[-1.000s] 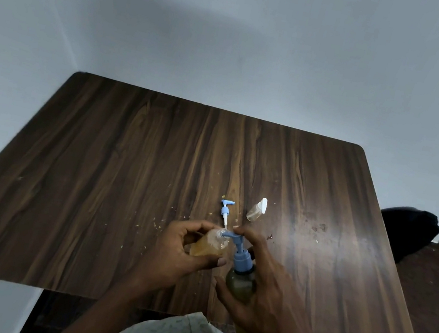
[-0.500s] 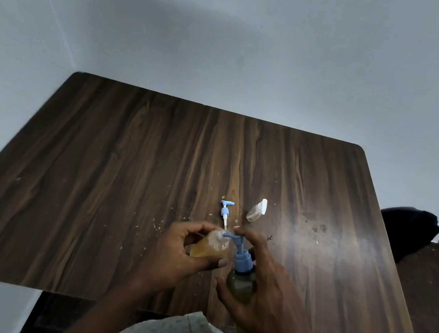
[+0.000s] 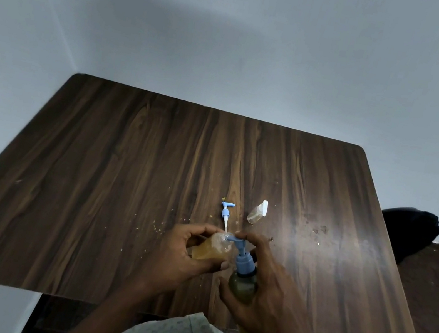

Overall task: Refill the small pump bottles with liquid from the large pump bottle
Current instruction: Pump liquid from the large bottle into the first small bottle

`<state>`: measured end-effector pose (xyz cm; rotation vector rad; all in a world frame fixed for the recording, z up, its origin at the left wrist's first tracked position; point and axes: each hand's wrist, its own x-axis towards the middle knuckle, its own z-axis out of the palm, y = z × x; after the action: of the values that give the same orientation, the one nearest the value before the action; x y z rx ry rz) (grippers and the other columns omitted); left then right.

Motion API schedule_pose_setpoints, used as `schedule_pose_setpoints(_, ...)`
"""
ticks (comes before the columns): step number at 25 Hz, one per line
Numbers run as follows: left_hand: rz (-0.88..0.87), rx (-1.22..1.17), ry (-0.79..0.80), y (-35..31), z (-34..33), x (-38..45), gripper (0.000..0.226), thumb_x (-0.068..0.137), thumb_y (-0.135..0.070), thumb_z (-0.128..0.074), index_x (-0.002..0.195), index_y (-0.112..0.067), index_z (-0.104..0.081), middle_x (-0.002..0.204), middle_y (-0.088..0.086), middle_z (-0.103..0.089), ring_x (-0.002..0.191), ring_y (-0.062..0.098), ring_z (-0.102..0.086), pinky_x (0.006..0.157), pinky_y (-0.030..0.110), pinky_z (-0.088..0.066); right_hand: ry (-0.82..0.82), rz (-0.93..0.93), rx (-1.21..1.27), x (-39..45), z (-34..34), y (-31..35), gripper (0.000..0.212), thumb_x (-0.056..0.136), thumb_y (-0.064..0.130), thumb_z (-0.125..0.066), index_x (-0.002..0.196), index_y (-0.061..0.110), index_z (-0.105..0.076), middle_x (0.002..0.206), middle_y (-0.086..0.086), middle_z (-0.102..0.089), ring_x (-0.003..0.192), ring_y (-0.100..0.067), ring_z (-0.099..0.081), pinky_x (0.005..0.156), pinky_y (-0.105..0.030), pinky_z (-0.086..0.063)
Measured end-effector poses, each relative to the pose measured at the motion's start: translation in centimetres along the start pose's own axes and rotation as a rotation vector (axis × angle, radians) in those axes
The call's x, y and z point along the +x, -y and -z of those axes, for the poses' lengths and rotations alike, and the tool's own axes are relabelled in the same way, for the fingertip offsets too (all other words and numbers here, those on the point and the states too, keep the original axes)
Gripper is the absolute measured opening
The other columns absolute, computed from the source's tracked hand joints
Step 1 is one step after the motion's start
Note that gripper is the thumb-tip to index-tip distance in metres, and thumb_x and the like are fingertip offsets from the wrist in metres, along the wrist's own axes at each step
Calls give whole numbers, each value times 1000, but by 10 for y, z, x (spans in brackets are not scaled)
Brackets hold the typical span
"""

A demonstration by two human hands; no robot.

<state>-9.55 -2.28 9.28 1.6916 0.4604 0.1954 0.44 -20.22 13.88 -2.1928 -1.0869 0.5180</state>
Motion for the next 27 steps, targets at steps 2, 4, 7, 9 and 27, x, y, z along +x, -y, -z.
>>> schedule_pose_setpoints(2,7,21,15,2,-2,-1,47,74,-26,-93,117,-24,-75,114,-4,-78,112,18,-72,98,54,-59,6,-2,-1,0,0,0,54,87,41,-76,122,44,-35,107,12,-65,85,-1,-66,75,-11,-53)
schedule_pose_setpoints(4,12,1,17,1,-2,-1,49,74,-30,-93,118,-23,-75,115,-3,-78,112,19,-72,98,55,-59,3,-2,1,0,-1,-1,58,87,43,-76,125,46,-33,106,18,-63,87,0,-65,76,-10,-52)
schedule_pose_setpoints(7,-6,-25,-3,-2,0,0,49,70,-39,-89,115,-26,-75,114,-3,-78,112,21,-72,99,56,-59,6,12,-3,-2,-1,-2,68,85,45,-77,135,49,-32,114,33,-52,95,9,-60,87,-6,-48)
schedule_pose_setpoints(9,-8,-26,-2,-2,1,-1,47,71,-39,-89,114,-29,-75,114,-5,-79,111,20,-73,98,55,-59,23,38,-12,-2,-2,-3,75,85,49,-76,141,51,-27,131,32,-45,108,8,-56,100,-16,-47)
schedule_pose_setpoints(27,-5,-42,-9,-2,1,-3,52,69,-38,-90,116,-25,-75,114,-3,-78,112,20,-72,98,55,-59,-64,61,27,-3,0,4,69,82,41,-82,126,52,-30,98,24,-59,81,8,-62,78,-8,-50)
